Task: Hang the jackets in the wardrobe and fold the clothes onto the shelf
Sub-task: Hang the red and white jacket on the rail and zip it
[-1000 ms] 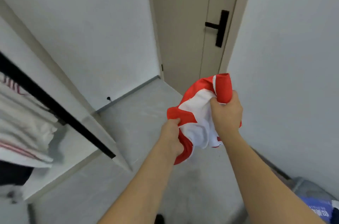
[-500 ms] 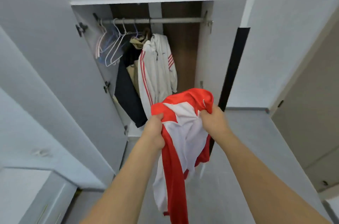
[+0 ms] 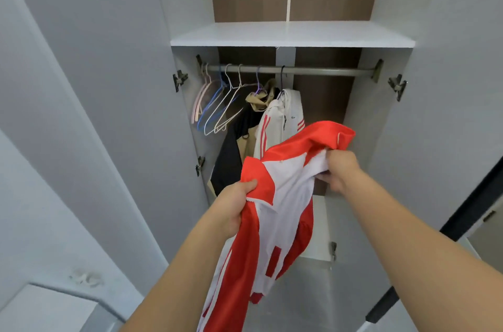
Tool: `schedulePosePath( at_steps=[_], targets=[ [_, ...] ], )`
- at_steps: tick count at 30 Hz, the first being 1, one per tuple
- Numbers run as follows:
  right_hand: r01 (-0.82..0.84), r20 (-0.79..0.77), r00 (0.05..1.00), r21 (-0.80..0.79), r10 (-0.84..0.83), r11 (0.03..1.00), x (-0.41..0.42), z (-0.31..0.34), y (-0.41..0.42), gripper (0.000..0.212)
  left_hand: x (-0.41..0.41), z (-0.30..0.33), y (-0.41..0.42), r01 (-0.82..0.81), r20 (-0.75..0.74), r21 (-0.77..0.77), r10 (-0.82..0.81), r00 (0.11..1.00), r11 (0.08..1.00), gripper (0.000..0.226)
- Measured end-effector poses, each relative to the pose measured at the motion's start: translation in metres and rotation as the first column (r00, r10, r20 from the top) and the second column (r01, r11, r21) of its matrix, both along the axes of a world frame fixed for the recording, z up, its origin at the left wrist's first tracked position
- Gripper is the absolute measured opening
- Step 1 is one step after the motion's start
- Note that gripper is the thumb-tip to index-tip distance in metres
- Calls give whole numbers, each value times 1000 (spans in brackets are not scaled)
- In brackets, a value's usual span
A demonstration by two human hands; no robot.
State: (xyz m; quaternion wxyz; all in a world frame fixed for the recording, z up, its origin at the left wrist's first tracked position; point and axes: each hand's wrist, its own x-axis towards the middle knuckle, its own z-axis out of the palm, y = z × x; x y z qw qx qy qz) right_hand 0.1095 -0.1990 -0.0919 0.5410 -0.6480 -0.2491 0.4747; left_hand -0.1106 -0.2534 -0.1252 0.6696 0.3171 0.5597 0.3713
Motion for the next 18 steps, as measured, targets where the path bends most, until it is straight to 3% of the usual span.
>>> schedulePosePath(
  at_steps=[2,4,6,8,11,14,18],
  targets=[
    [-53,-144,988,37,58,998,-16,4,28,14,-3,-12,23,3,-62,0,-3,998,1000,29],
    [-150,-159,974,92,163,984,-25,9,54,16,-6,-20,46,27,-145,-9,-28,989,1000,26],
    [-251,-14,967,145,256,957,-28,10,80,13,-10,-26,70,41,-272,-19,-44,961,999,26],
    [-319,267,926,174,267,932,-30,12,102,7,-17,-31,95,92,-429,-14,-89,899,996,26],
    [-315,500,854,270,148,910,-37,20,136,29,-26,-29,138,222,-591,-31,-197,782,975,19],
    [-341,626,771,253,116,905,-43,25,170,37,-38,-16,194,244,-631,-39,-213,746,969,12],
    [-329,678,730,237,87,914,-43,25,206,37,-58,5,297,158,-735,151,4,678,976,12]
  ],
)
